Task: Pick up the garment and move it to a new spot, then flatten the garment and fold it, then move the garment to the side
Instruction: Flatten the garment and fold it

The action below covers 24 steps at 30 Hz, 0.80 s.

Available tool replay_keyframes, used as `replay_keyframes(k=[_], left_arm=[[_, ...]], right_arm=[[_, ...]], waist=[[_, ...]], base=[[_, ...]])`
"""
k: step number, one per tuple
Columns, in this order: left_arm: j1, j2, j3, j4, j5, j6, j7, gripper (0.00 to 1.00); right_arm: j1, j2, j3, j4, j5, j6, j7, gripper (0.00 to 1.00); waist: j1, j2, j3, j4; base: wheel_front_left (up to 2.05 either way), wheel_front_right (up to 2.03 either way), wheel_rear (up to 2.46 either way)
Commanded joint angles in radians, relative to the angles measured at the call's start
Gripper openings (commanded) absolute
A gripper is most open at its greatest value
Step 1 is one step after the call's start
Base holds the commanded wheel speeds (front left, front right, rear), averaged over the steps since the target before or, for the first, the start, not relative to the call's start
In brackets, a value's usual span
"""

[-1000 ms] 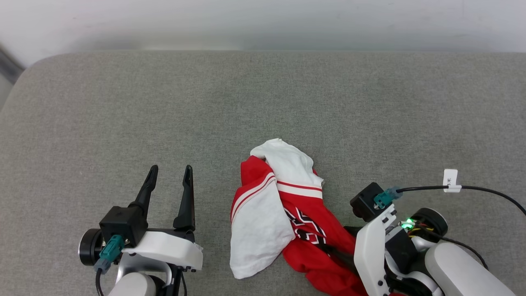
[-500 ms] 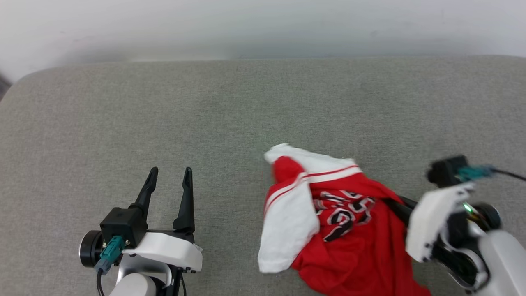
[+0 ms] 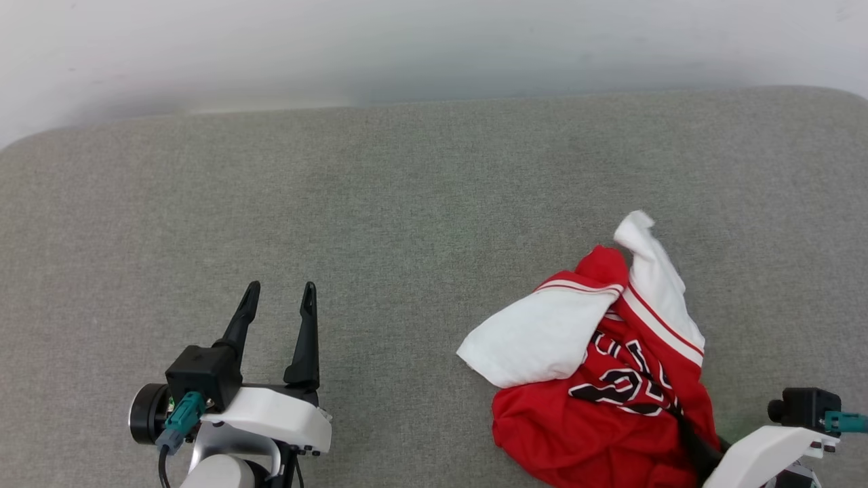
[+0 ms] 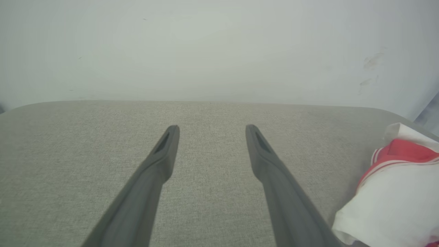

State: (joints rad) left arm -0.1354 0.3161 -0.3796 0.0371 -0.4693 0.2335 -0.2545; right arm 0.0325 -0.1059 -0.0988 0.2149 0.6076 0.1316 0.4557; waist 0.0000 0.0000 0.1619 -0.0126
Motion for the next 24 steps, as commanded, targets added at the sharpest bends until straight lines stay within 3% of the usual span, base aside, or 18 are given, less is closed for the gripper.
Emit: replay_keyframes(k=[1,11,17,24], left_arm=[[0.007,0.006,-0.002,-0.001,0.004,0.003,0.002,1.00],[0.031,0.014,-0.009,0.009,-0.010,0.003,0.010,1.00],[0.056,0.023,-0.010,0.011,-0.018,0.007,0.019,1.00],[0.021,0.036,-0.044,0.015,-0.007,-0.017,0.062,1.00]], right_arm=[[0.012,0.012,0.003,-0.010,-0.022,-0.002,-0.049,1.00],[0.001,-0.007,0.039,-0.140,-0.219,-0.001,-0.438,1.00],[0.025,-0.005,0.068,-0.200,-0.377,-0.001,-0.488,1.00],[0.049,0.019,0.102,-0.305,-0.414,-0.001,-0.460,1.00]], waist=[[0.0000,0.0000,-0.005,-0.004],[0.0000,0.0000,-0.055,-0.007],[0.0000,0.0000,-0.092,-0.015],[0.0000,0.0000,-0.097,-0.031]], base=[[0.00,0.00,0.00],[0.00,0.00,0.00],[0.00,0.00,0.00],[0.00,0.00,0.00]])
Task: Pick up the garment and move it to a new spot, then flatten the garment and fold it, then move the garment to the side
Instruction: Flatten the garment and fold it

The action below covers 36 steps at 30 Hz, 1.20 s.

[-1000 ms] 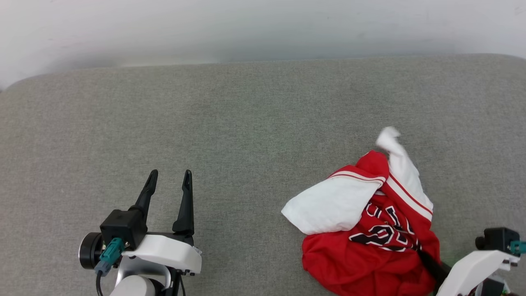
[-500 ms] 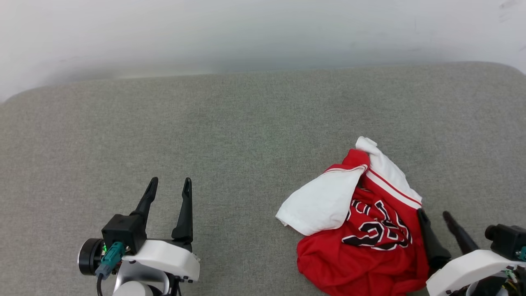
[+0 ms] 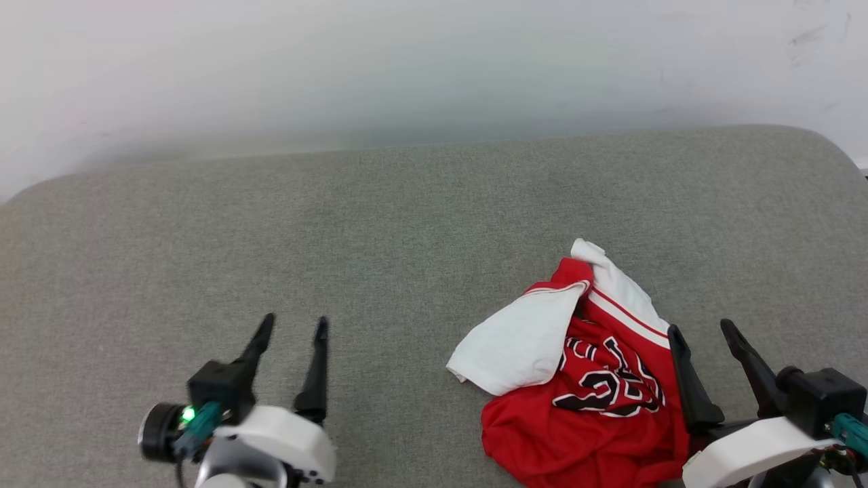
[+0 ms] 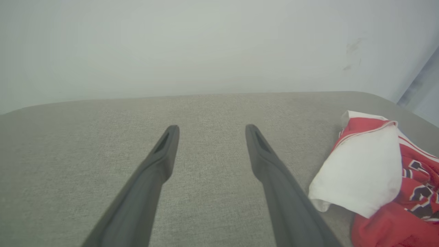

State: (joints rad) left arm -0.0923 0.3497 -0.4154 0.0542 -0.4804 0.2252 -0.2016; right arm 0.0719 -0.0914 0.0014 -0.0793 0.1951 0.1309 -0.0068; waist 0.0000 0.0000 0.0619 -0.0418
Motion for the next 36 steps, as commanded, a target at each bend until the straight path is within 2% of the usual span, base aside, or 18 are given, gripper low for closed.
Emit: replay_keyframes(k=[1,9,13,18,30,31,32,33,34,36], left_arm=[[-0.038,0.001,-0.029,-0.002,0.012,-0.021,0.030,1.00],[-0.205,-0.075,-0.241,0.050,0.025,-0.176,0.273,1.00],[-0.279,-0.113,-0.309,0.108,0.024,-0.229,0.375,1.00],[-0.366,-0.126,-0.361,0.184,0.027,-0.274,0.503,1.00],[-0.496,-0.095,-0.437,0.351,-0.023,-0.339,0.759,1.00],[-0.496,-0.091,-0.442,0.358,-0.031,-0.341,0.773,0.77],[-0.501,-0.084,-0.450,0.363,-0.030,-0.344,0.783,0.38],[-0.504,-0.078,-0.452,0.363,-0.033,-0.346,0.784,0.12],[-0.504,-0.076,-0.451,0.359,-0.038,-0.346,0.775,0.00],[-0.507,-0.068,-0.444,0.337,-0.037,-0.346,0.745,0.00]], right_arm=[[0.013,0.006,0.004,-0.021,-0.005,0.000,0.008,1.00],[0.004,0.016,0.013,-0.086,-0.004,0.000,0.040,1.00],[-0.008,0.023,0.011,-0.094,0.009,0.000,0.041,1.00],[-0.023,0.031,0.005,-0.090,0.030,0.000,0.033,1.00],[-0.061,0.042,0.012,-0.047,0.074,0.000,-0.003,1.00],[-0.064,0.042,0.012,-0.044,0.076,0.000,-0.005,1.00],[-0.067,0.041,0.012,-0.040,0.078,0.000,-0.007,1.00],[-0.069,0.042,0.012,-0.038,0.077,0.000,-0.010,1.00],[-0.069,0.042,0.011,-0.035,0.077,0.000,-0.012,1.00],[-0.067,0.042,0.006,-0.032,0.076,0.000,-0.019,1.00]], waist=[[0.0000,0.0000,0.005,-0.004],[0.0000,0.0000,0.045,-0.038],[0.0000,0.0000,0.074,-0.064],[0.0000,0.0000,0.119,-0.088],[0.0000,0.0000,0.199,-0.125],[0.0000,0.0000,0.202,-0.126],[0.0000,0.0000,0.204,-0.126],[0.0000,0.0000,0.205,-0.127],[0.0000,0.0000,0.205,-0.127],[0.0000,0.0000,0.199,-0.123]], base=[[0.00,0.00,0.00],[0.00,0.00,0.00],[0.00,0.00,0.00],[0.00,0.00,0.00],[0.00,0.00,0.00],[0.00,0.00,0.00],[0.00,0.00,0.00],[0.00,0.00,0.00],[0.00,0.00,0.00],[0.00,0.00,0.00]])
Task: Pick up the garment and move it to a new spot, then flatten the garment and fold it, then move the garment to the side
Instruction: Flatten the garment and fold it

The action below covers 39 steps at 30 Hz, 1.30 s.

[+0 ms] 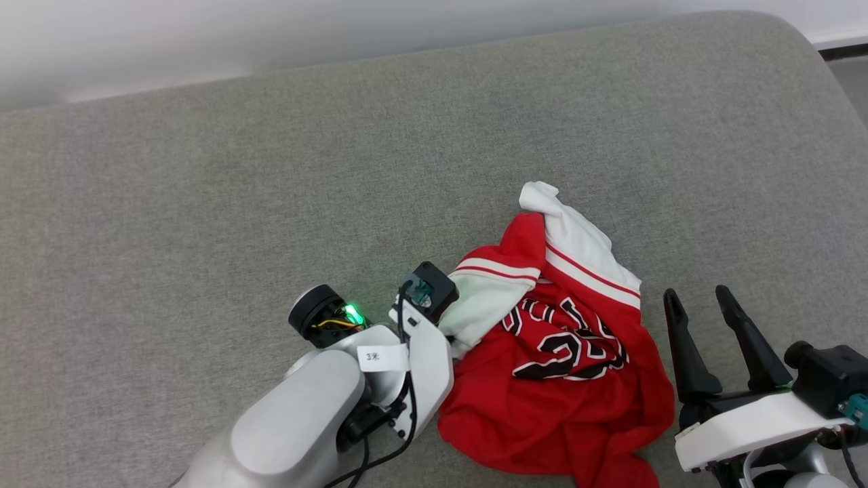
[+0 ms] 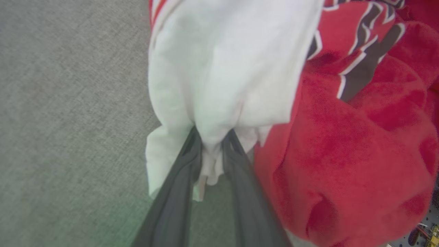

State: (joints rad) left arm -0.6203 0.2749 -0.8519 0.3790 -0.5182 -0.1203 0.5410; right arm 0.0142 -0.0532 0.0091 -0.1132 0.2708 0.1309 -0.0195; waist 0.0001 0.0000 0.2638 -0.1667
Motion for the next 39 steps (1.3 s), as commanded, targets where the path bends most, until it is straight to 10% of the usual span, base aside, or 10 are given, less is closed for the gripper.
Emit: replay_keyframes(k=[1,18,24,30,31,33,34,39], left_arm=[[0.023,0.009,-0.001,-0.004,0.002,0.002,-0.016,0.00],[0.388,0.104,0.217,-0.437,-0.181,0.233,-0.217,0.00],[0.602,0.102,0.317,-0.443,-0.299,0.333,-0.279,0.00],[0.663,0.107,0.359,-0.382,-0.343,0.340,-0.308,0.00],[0.656,0.106,0.359,-0.376,-0.345,0.333,-0.310,0.08],[0.633,0.109,0.357,-0.373,-0.333,0.322,-0.321,0.88],[0.623,0.108,0.357,-0.375,-0.328,0.316,-0.328,1.00],[0.582,0.108,0.361,-0.409,-0.273,0.309,-0.397,1.00]], right_arm=[[-0.007,0.004,-0.004,0.003,0.000,0.000,-0.006,1.00],[0.053,0.004,-0.030,-0.031,-0.018,0.000,0.052,1.00],[0.069,0.004,-0.035,-0.048,-0.017,0.000,0.070,1.00],[0.065,0.004,-0.040,-0.064,-0.021,0.000,0.084,1.00],[0.063,0.004,-0.041,-0.066,-0.022,0.000,0.087,1.00],[0.057,0.004,-0.041,-0.070,-0.024,0.000,0.092,1.00],[0.055,0.004,-0.042,-0.071,-0.025,0.000,0.093,1.00],[0.049,0.004,-0.046,-0.066,-0.022,0.000,0.105,1.00]], waist=[[-0.0001,0.0000,-0.008,0.004],[-0.0001,0.0000,-0.123,0.094],[-0.0001,0.0000,-0.132,0.105],[-0.0001,0.0000,-0.126,0.119],[-0.0001,0.0000,-0.125,0.121],[-0.0001,0.0000,-0.124,0.122],[-0.0001,0.0000,-0.124,0.122],[-0.0001,0.0000,-0.134,0.119]], base=[[0.00,0.00,0.00],[0.00,0.00,0.00],[0.00,0.00,0.00],[0.00,0.00,0.00],[0.00,0.00,0.00],[0.00,0.00,0.00],[0.00,0.00,0.00],[0.00,0.00,0.00]])
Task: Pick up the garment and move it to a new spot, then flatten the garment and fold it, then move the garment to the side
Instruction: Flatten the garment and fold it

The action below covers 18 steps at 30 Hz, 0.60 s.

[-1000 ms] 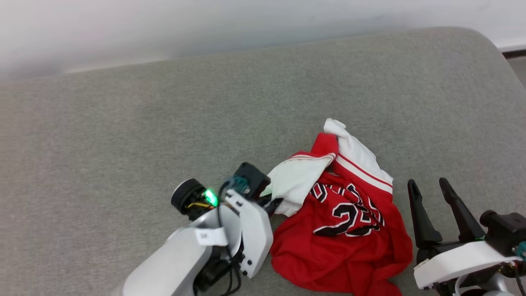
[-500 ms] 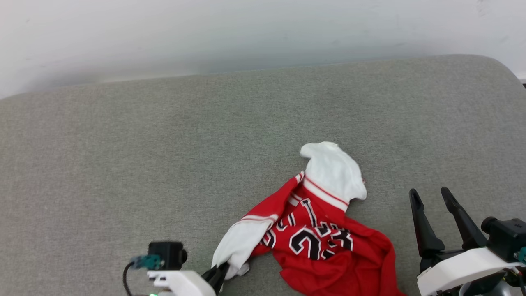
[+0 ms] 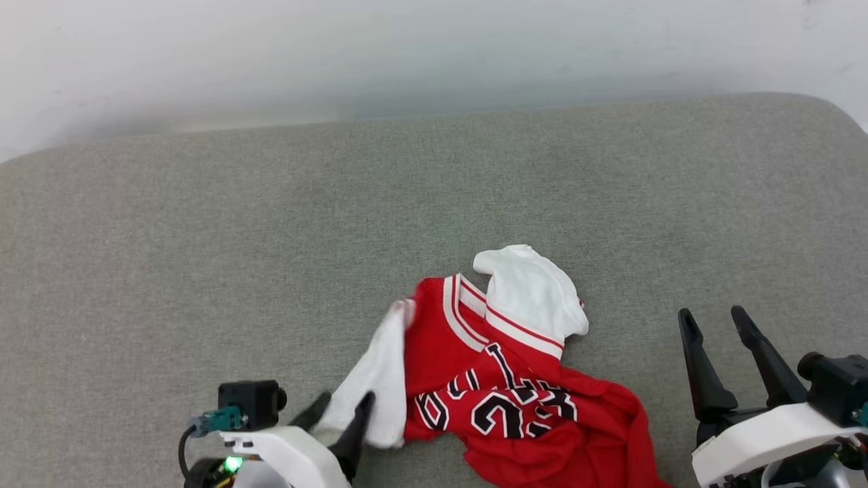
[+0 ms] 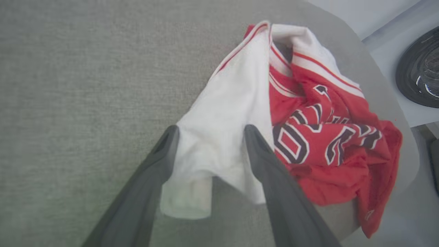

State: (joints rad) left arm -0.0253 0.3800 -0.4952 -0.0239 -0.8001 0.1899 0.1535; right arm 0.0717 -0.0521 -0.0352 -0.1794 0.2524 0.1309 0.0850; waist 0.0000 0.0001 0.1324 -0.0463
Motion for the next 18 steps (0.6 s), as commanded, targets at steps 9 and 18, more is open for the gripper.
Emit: replay_keyframes(k=[9,18], left_arm=[[-0.067,0.014,0.032,-0.071,0.145,0.042,-0.173,1.00],[-0.086,0.007,0.059,-0.103,0.299,0.135,-0.355,1.00]], right_arm=[[-0.041,-0.001,-0.033,0.063,0.042,0.000,0.034,1.00],[-0.179,-0.121,-0.053,0.257,0.170,0.000,0.142,1.00]], waist=[[0.0000,-0.0001,-0.017,-0.001],[0.0000,-0.0001,0.007,0.057]], base=[[0.00,0.00,0.00],[0.00,0.00,0.00]])
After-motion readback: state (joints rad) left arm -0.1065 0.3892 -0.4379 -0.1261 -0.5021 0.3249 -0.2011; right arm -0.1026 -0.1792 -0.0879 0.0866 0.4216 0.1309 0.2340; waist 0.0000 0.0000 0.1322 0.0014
